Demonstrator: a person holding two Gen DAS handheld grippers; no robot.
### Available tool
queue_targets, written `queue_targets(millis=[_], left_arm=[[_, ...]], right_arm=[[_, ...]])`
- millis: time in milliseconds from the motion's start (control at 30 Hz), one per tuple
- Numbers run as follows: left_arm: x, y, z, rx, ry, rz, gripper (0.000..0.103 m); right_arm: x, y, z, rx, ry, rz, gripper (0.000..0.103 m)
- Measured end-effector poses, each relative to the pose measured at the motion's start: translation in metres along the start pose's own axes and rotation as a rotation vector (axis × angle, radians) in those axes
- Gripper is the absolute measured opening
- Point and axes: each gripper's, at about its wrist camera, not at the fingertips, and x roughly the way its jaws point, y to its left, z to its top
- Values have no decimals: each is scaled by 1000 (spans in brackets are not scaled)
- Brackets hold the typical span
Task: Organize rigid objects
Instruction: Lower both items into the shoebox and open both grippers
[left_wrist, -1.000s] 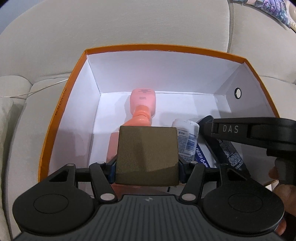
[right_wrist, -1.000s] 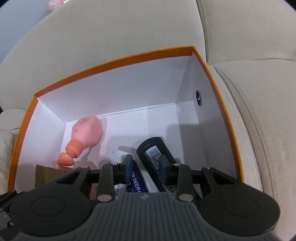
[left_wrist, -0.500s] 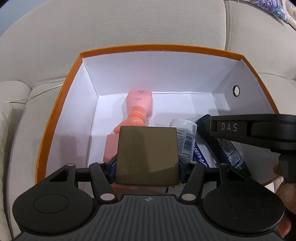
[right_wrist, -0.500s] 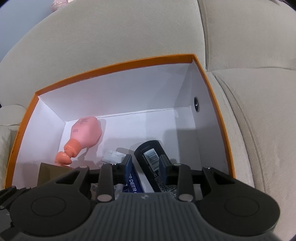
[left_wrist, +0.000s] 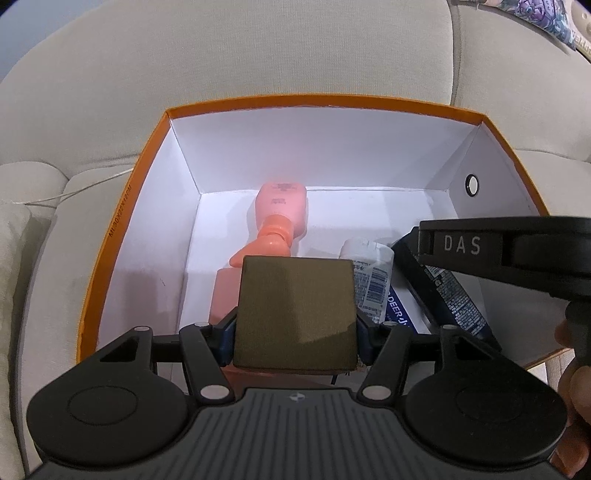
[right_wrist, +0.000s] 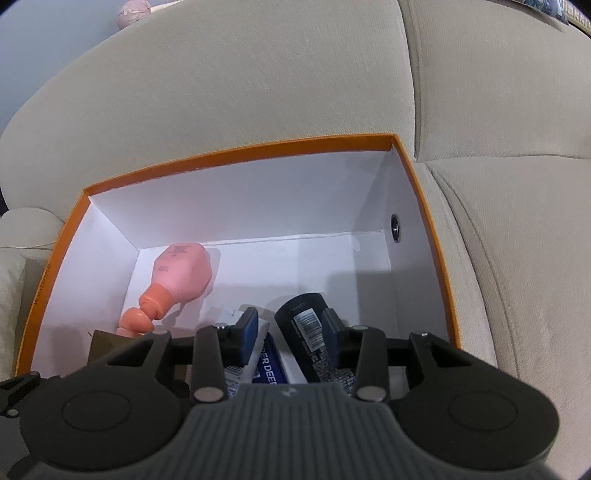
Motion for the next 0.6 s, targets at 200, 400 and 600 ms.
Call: queue_targets(millis=[200,400,600], left_arm=[[-4,1,0,-2,-10,2,71],[-13,3,-1,-2,-38,-2,75],[-34,4,-3,3,-104,13,75]], right_arm=[[-7,0,0,-9,-15,-6,41],[-19,0,1,-10,-44,-1,44],[-36,3,1,-28,-78,3,45]])
